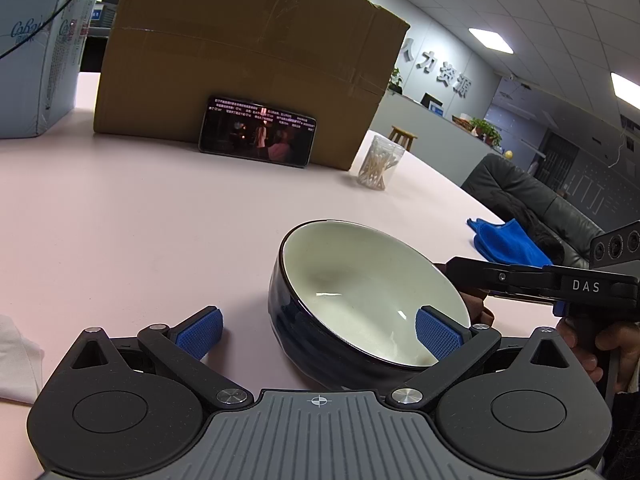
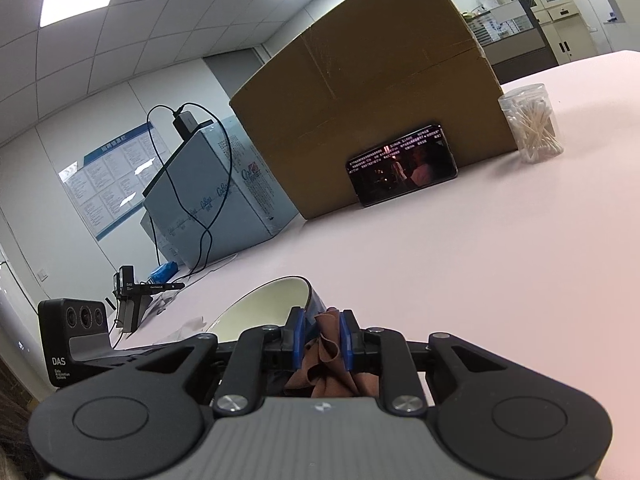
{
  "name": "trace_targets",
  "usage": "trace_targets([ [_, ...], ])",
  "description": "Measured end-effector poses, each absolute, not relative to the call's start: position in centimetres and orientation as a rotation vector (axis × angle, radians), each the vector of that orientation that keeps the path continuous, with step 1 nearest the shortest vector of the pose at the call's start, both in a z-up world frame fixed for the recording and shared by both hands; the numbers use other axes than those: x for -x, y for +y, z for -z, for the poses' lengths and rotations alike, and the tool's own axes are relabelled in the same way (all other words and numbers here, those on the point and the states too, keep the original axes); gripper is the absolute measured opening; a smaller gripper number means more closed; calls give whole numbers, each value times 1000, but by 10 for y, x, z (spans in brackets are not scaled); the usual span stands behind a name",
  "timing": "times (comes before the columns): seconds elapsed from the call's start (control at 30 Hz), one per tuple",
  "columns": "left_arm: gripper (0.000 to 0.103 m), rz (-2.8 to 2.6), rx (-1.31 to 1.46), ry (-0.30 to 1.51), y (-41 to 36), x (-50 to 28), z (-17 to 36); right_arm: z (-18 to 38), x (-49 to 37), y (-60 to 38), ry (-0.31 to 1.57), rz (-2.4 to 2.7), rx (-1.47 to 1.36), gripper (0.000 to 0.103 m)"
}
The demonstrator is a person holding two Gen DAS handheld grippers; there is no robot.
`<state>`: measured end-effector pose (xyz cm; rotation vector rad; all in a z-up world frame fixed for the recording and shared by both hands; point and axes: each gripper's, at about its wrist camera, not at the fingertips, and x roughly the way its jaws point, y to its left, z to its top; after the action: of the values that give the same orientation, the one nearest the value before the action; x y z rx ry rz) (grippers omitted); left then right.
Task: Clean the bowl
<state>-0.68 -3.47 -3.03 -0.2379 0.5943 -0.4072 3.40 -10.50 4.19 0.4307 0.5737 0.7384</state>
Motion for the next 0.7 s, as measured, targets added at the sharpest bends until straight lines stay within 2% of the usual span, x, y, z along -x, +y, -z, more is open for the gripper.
trace_targets([
  [0.43,103,406,234,597,-35,7,30,-35,-40,-97,670,-696,-382,23],
  [0.7,103,402,229,598,-35,8,30,-33,-41,-95,702,-670,-350,34],
])
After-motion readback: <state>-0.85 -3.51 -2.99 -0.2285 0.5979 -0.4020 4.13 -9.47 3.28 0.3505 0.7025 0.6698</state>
